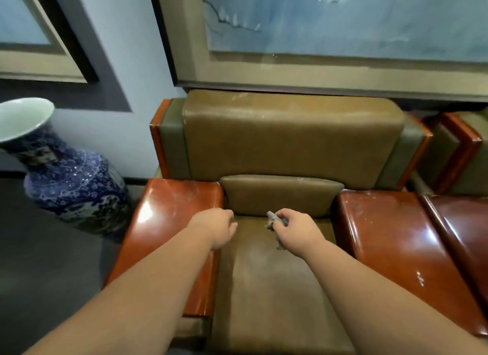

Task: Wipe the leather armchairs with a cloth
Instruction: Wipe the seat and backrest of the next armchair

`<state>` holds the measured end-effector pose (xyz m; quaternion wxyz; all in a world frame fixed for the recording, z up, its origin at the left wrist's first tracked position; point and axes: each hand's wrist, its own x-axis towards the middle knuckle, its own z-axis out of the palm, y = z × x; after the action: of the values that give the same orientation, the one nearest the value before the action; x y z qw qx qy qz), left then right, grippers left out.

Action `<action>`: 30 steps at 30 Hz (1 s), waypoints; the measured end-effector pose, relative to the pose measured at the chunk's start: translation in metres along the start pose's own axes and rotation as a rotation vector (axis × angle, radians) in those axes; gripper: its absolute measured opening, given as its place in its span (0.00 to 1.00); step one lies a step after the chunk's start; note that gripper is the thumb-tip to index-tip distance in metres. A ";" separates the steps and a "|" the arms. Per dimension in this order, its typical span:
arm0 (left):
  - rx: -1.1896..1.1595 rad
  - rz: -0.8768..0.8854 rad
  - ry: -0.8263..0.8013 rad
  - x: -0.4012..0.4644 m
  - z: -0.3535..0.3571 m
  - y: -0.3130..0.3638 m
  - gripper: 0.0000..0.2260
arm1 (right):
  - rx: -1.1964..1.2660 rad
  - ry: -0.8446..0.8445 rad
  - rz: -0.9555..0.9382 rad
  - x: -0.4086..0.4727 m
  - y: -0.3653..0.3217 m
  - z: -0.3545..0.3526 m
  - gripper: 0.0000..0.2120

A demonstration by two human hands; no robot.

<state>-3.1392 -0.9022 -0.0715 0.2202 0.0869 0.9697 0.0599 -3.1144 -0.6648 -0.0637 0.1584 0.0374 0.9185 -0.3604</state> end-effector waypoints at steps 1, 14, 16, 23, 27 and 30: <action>-0.019 0.000 0.014 -0.001 -0.010 0.004 0.19 | 0.004 -0.002 0.004 -0.003 0.000 -0.008 0.07; -0.219 -0.075 0.145 0.006 -0.063 0.088 0.14 | -0.215 -0.060 -0.131 0.019 0.023 -0.113 0.07; -0.221 -0.089 0.174 0.014 -0.077 0.095 0.14 | -0.243 -0.031 -0.162 0.032 0.024 -0.129 0.09; -0.183 -0.118 0.255 0.026 -0.115 0.090 0.14 | -0.280 0.042 -0.209 0.064 0.013 -0.159 0.10; -0.054 -0.106 0.293 0.059 -0.149 0.070 0.15 | -0.274 0.088 -0.226 0.092 0.000 -0.167 0.08; -0.050 -0.072 0.342 0.090 -0.164 0.064 0.14 | -0.278 0.112 -0.232 0.115 -0.007 -0.162 0.09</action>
<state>-3.2822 -0.8350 0.0475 0.0563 0.0353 0.9937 0.0900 -3.2678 -0.5658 0.0158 0.0679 -0.0710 0.9649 -0.2435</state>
